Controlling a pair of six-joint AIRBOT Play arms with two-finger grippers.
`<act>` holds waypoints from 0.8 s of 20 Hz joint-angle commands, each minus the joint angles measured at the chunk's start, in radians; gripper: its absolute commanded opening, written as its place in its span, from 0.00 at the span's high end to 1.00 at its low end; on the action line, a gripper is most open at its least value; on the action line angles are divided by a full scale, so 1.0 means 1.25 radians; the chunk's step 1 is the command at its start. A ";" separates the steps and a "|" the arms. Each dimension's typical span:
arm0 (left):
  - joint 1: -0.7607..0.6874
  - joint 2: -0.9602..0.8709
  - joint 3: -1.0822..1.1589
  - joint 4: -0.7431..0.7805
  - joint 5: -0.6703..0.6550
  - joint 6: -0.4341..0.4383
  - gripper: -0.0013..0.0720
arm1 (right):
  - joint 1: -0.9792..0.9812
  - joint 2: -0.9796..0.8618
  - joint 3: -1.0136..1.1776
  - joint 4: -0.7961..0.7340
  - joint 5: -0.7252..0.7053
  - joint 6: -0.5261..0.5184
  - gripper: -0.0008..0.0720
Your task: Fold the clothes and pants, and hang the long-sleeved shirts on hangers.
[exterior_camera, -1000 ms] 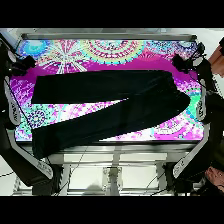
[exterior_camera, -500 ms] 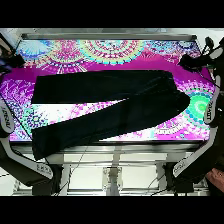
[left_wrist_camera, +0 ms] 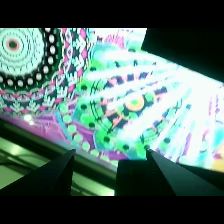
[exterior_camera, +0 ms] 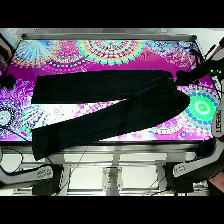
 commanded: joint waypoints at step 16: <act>0.139 0.138 -0.529 -0.168 0.232 0.152 0.33 | 0.004 0.149 -0.249 0.000 0.010 -0.028 0.97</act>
